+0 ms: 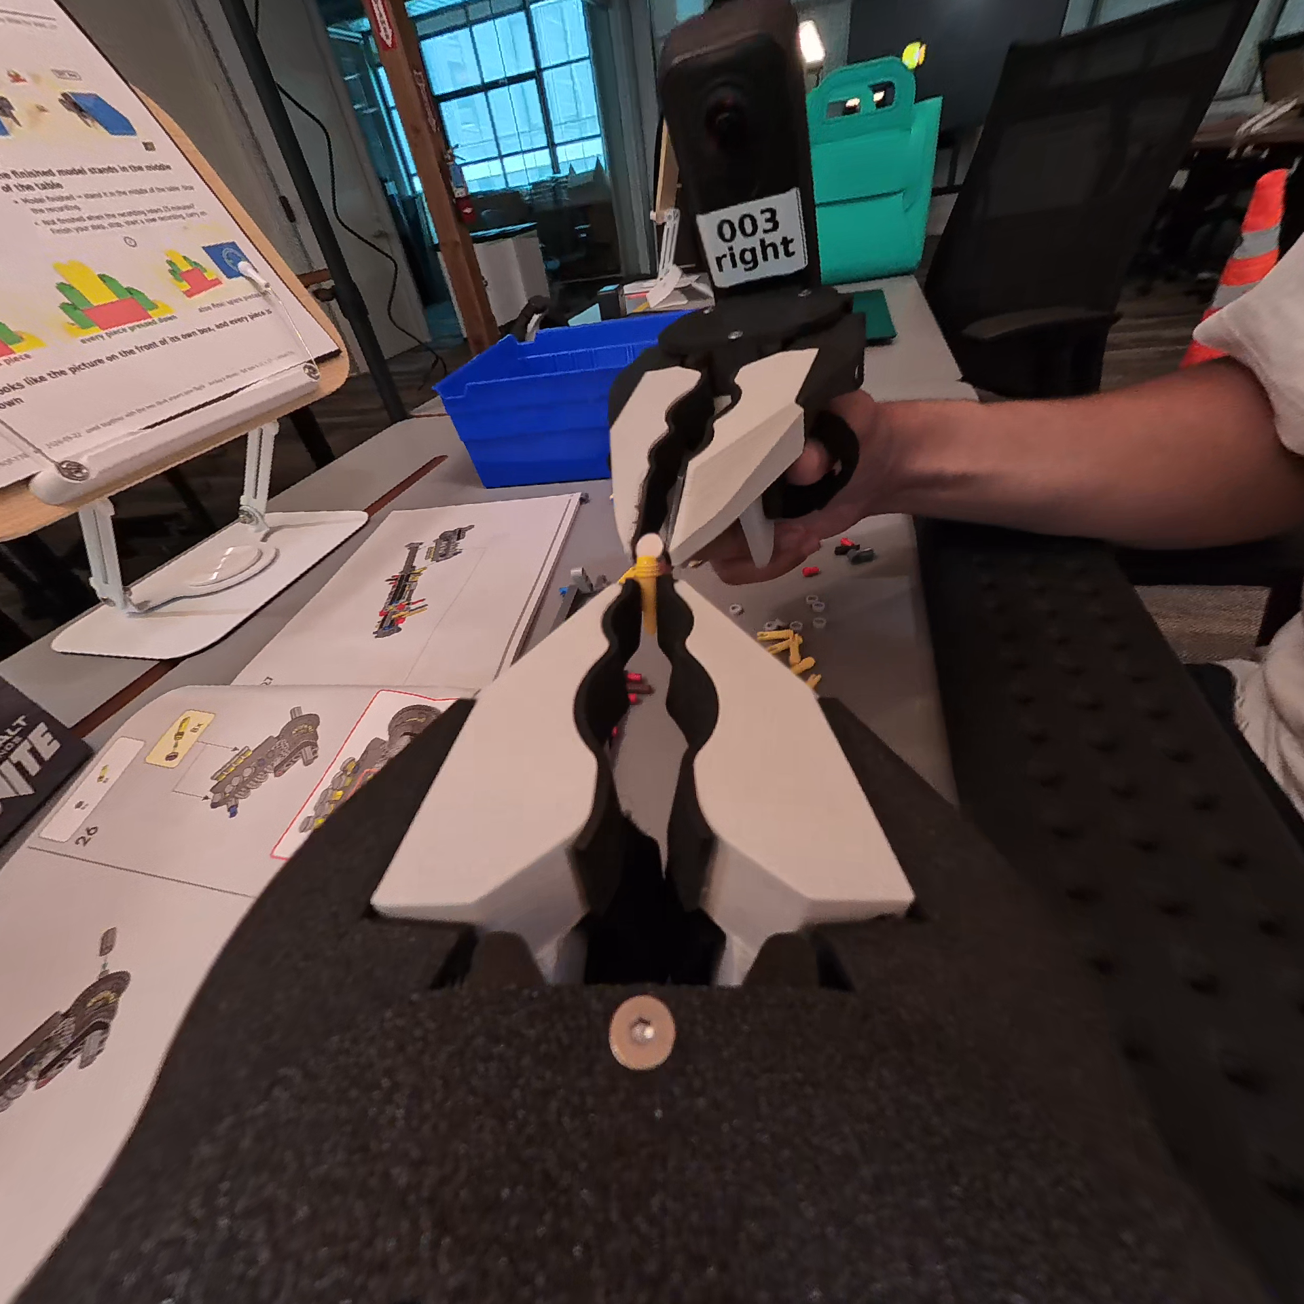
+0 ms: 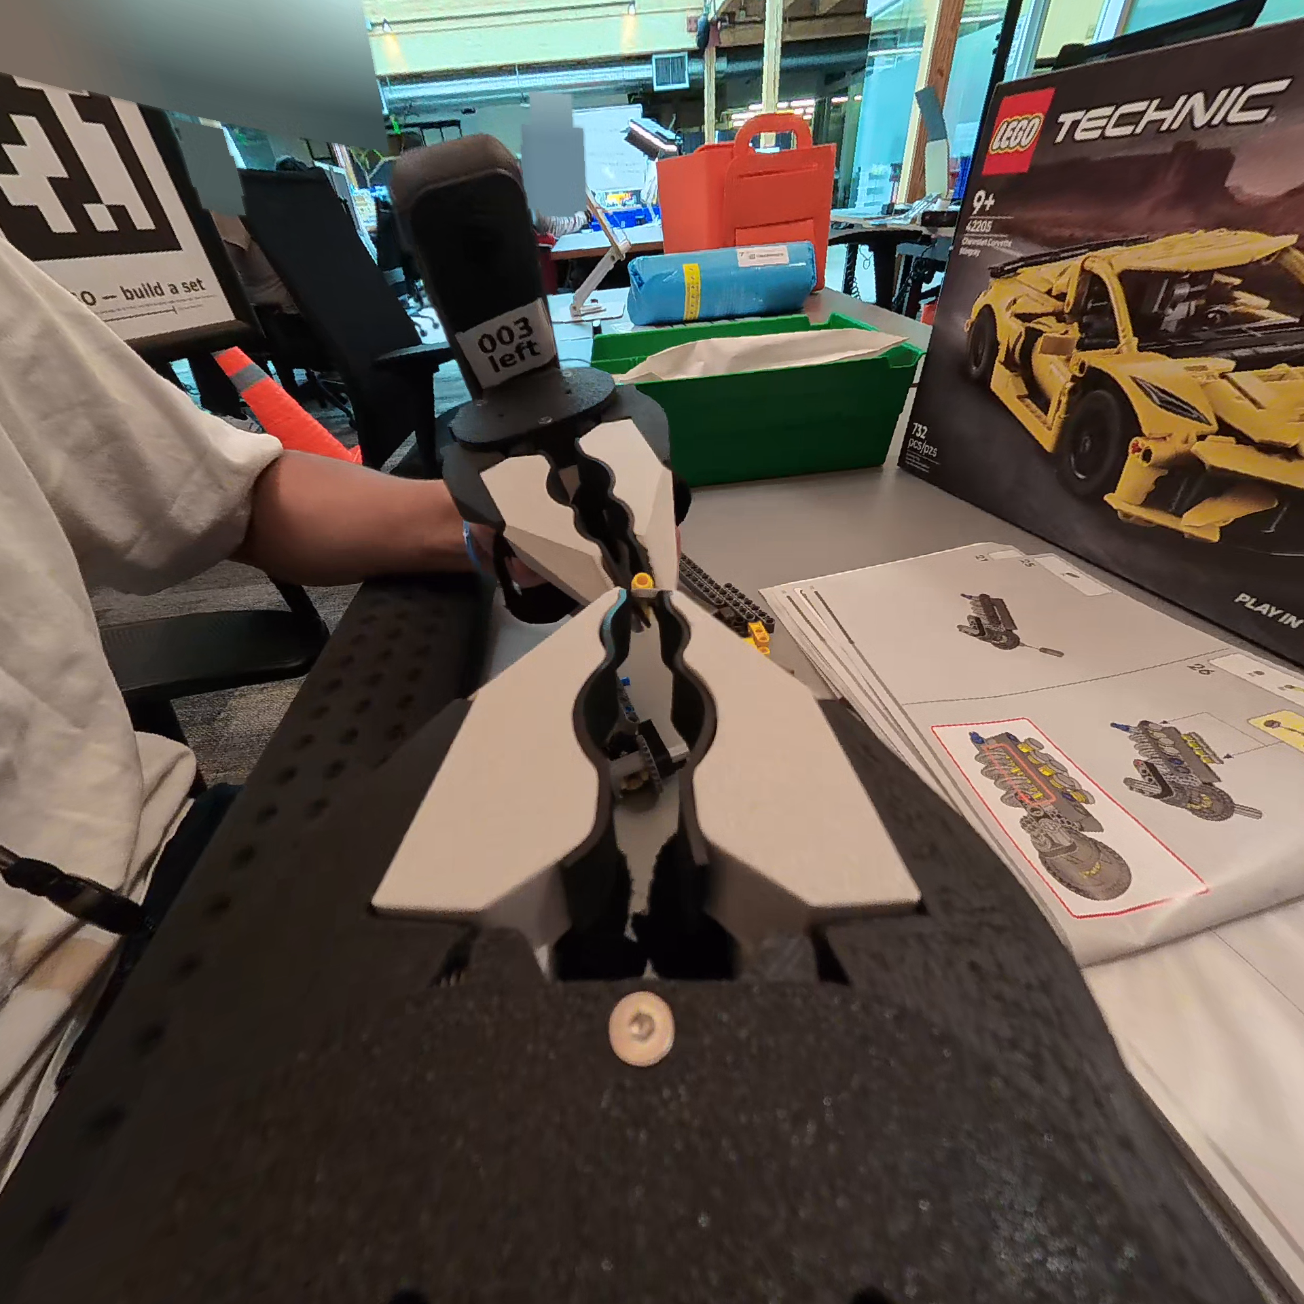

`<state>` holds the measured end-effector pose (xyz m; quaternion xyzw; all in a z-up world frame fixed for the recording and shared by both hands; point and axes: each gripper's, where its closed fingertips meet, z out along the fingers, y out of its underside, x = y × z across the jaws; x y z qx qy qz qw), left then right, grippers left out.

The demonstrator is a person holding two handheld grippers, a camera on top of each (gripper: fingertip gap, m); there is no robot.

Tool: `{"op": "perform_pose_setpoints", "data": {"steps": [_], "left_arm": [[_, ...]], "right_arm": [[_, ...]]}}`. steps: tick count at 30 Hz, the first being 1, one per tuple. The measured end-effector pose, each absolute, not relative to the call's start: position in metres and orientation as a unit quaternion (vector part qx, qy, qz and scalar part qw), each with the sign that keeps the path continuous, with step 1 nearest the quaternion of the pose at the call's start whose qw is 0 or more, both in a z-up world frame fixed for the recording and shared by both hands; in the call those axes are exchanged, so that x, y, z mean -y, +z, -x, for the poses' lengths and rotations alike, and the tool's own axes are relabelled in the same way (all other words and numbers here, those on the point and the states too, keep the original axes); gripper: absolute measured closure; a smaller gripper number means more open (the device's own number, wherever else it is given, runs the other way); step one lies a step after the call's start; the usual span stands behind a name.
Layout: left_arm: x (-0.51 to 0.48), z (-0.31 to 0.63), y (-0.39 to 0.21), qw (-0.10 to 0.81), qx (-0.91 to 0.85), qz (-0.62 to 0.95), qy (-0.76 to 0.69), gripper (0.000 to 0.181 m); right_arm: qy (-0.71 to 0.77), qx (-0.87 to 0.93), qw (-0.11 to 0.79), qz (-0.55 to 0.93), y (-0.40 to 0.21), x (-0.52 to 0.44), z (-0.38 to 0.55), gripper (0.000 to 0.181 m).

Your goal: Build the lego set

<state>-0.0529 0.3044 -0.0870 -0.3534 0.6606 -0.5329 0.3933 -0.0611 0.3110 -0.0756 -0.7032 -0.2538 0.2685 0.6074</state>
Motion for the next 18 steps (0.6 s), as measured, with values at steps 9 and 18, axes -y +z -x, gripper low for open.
{"op": "perform_pose_setpoints", "data": {"steps": [9, 18], "left_arm": [[-0.306, 0.051, -0.096, 0.414, -0.680, 0.349, -0.494, 0.178], [-0.307, 0.051, -0.092, 0.400, -0.667, 0.357, -0.517, 0.178]], "right_arm": [[0.264, 0.263, 0.587, 0.718, -0.088, -0.311, 0.062, 0.175], [0.302, 0.239, 0.604, 0.698, -0.075, -0.309, 0.057, 0.175]]}}
